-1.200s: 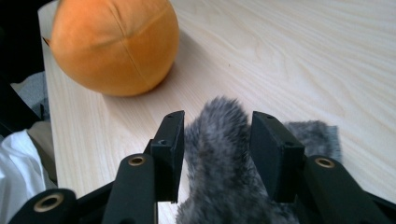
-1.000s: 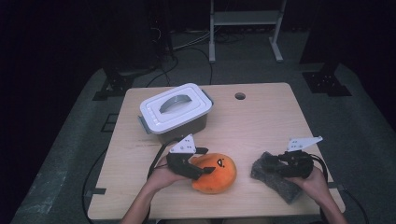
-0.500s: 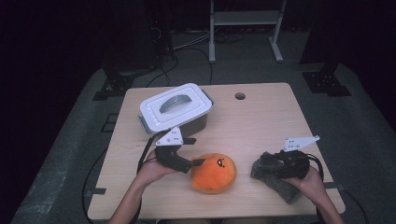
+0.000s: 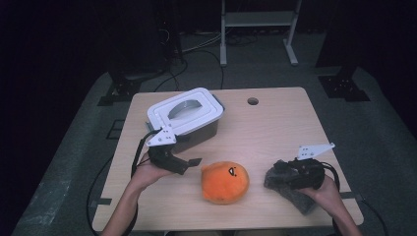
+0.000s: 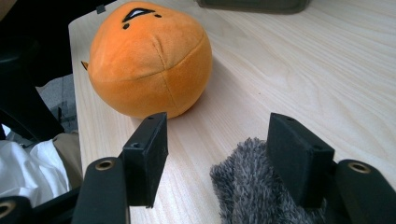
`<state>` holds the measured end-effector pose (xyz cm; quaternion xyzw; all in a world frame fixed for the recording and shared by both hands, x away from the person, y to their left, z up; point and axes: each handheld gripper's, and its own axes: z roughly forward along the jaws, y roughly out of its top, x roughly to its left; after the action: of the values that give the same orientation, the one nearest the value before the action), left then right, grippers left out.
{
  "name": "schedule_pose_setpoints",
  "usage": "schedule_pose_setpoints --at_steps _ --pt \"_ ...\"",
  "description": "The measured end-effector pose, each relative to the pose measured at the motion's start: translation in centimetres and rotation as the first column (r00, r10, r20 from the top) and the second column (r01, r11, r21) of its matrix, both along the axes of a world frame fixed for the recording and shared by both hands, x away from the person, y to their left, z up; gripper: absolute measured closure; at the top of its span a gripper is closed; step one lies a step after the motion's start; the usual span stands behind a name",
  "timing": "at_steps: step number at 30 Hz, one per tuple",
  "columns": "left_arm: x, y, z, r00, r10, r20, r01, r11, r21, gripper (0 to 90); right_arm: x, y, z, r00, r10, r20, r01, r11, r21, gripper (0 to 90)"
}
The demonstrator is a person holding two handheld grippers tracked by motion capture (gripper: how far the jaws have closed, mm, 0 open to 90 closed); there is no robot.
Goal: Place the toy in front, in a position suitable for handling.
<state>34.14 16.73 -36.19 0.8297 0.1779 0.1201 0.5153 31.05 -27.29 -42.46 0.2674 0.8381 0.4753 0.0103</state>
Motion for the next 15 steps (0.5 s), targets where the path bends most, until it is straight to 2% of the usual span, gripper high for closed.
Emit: schedule_pose_setpoints --at_steps 15 --pt "1.5 2.0 1.0 0.999 0.034 0.027 -0.034 0.9994 -0.005 9.4 0.0 0.4 0.2 1.0 0.005 0.004 -0.005 1.0 0.003 34.7"
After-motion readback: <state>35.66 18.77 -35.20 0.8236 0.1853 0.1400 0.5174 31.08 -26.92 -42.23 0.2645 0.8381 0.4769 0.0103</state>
